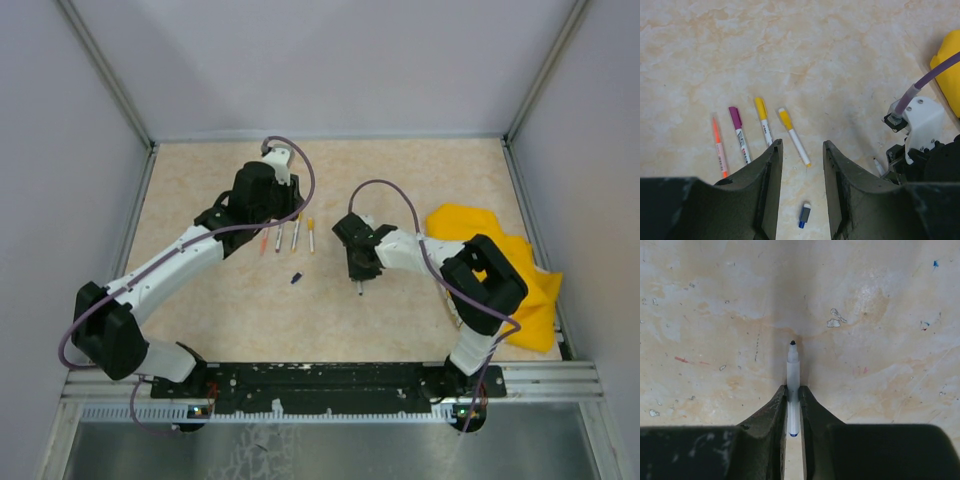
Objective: Insert the pens into the pen caps
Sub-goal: Move the pen to the center of the board, then pick up the pen from the center of the board.
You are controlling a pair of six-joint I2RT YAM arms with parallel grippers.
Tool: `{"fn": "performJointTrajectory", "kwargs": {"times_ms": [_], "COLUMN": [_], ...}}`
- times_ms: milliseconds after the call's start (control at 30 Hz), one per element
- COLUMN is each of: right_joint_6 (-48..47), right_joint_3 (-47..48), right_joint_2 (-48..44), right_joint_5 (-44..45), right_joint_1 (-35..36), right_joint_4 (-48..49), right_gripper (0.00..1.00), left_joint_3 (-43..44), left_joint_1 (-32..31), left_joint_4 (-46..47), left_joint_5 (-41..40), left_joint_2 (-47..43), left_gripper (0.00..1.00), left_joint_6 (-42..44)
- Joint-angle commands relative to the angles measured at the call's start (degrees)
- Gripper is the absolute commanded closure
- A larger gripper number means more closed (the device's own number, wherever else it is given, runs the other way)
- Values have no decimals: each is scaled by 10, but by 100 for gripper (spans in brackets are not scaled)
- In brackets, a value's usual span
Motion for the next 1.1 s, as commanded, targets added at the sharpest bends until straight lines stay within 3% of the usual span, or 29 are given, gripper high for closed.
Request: {"fn": "performJointTrajectory", "kwargs": {"times_ms": [0, 533, 833, 1067], "right_joint_6": [-12, -25, -26, -12], "right_joint_3": [19, 39, 28, -14], "right_joint_2": [14, 38, -7, -112], "right_joint_5": [13, 19, 32, 47], "right_joint_1": [15, 20, 21, 18], "right_joint_4": [-22, -46, -28, 15], "right_gripper": [85, 79, 93, 98], "left_joint_3": [-4, -4, -19, -66], "left_joint_1": [4, 6, 7, 7], "left_joint_4": [18, 17, 30, 90], "left_joint_5": [-9, -13, -18, 10], "left_joint_2": [-12, -10, -27, -75], "left_gripper": [57, 56, 57, 56], "left_joint_6": [2, 5, 5, -2]}}
